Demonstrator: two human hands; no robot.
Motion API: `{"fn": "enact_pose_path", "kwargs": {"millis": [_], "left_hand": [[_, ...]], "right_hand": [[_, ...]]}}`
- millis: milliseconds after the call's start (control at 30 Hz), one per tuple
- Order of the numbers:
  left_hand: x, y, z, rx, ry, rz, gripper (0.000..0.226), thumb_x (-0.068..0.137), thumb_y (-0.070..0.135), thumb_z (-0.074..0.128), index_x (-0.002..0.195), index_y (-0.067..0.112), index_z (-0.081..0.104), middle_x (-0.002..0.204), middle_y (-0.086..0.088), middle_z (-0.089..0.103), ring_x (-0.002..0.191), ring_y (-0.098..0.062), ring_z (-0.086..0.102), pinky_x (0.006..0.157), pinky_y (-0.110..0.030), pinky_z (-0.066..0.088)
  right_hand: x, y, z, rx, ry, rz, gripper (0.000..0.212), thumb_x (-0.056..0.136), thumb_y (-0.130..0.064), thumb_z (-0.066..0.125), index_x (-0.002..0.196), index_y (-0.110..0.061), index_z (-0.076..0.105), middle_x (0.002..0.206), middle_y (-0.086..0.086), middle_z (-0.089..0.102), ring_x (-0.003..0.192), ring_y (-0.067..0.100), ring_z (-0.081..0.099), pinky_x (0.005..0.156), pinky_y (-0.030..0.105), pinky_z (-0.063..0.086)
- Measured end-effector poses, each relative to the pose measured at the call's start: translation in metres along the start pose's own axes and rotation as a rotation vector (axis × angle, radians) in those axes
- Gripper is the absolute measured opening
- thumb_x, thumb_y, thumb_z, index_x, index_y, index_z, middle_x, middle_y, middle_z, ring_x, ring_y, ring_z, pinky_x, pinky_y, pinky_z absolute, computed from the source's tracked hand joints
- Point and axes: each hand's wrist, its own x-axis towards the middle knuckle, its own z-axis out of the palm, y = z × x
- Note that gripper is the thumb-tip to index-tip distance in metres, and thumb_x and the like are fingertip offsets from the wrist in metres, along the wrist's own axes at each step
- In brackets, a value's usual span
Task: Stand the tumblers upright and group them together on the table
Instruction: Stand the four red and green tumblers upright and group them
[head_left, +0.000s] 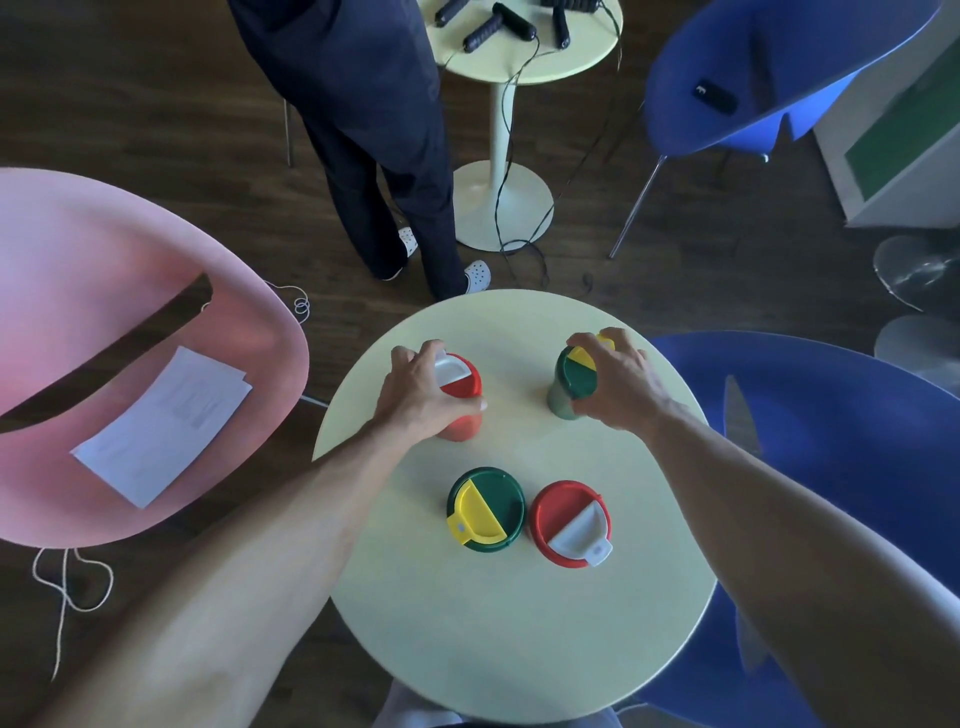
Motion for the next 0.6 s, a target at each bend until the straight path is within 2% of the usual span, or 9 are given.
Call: {"fn": "enact_pose_path", "kwargs": {"millis": [167, 300, 400, 500, 600], "left_hand": [[-0.002, 0.024, 0.016, 0.043, -0.030, 0.061, 0.086, 0.052, 0.059, 0.082, 0.123, 0.035, 0.040, 0.121, -0.002, 0.037, 0.108, -0.030, 0.052, 0.085, -0.040, 0.051], [-0.008, 0.038, 0.028, 0.103, -0.063, 0.076, 0.083, 0.056, 0.061, 0.080, 0.121, 0.032, 0.037, 0.123, -0.005, 0.037, 0.109, -0.030, 0.047, 0.075, -0.037, 0.047], [-0.009, 0.036, 0.028, 0.106, -0.099, 0.094, 0.086, 0.058, 0.059, 0.079, 0.125, 0.033, 0.032, 0.125, -0.005, 0.038, 0.111, -0.031, 0.046, 0.078, -0.038, 0.049], [-0.009, 0.030, 0.022, 0.018, -0.142, 0.104, 0.095, 0.060, 0.055, 0.081, 0.136, 0.041, 0.025, 0.126, -0.005, 0.038, 0.111, -0.028, 0.049, 0.083, -0.037, 0.049], [-0.014, 0.030, 0.017, 0.022, -0.157, 0.139, 0.089, 0.062, 0.050, 0.082, 0.134, 0.041, 0.032, 0.121, -0.005, 0.043, 0.110, -0.025, 0.047, 0.077, -0.031, 0.043]], "right_hand": [[-0.017, -0.002, 0.001, -0.046, -0.063, -0.088, 0.084, 0.061, -0.032, 0.083, 0.133, -0.044, 0.041, 0.136, 0.006, 0.037, 0.111, 0.033, 0.048, 0.080, 0.039, 0.052], [-0.036, -0.006, 0.006, -0.137, -0.061, -0.101, 0.083, 0.060, -0.046, 0.081, 0.130, -0.046, 0.038, 0.130, 0.003, 0.038, 0.107, 0.030, 0.050, 0.069, 0.034, 0.049], [-0.040, -0.006, 0.006, -0.100, -0.080, -0.061, 0.083, 0.060, -0.058, 0.080, 0.131, -0.045, 0.038, 0.125, 0.004, 0.040, 0.101, 0.031, 0.055, 0.069, 0.034, 0.048], [-0.037, -0.005, 0.002, -0.010, -0.124, -0.015, 0.085, 0.066, -0.056, 0.080, 0.138, -0.037, 0.038, 0.127, 0.006, 0.043, 0.105, 0.031, 0.055, 0.073, 0.033, 0.044], [-0.038, -0.005, 0.005, 0.083, -0.120, 0.010, 0.084, 0.067, -0.052, 0.080, 0.138, -0.031, 0.040, 0.121, 0.008, 0.051, 0.108, 0.027, 0.050, 0.073, 0.030, 0.040]]}}
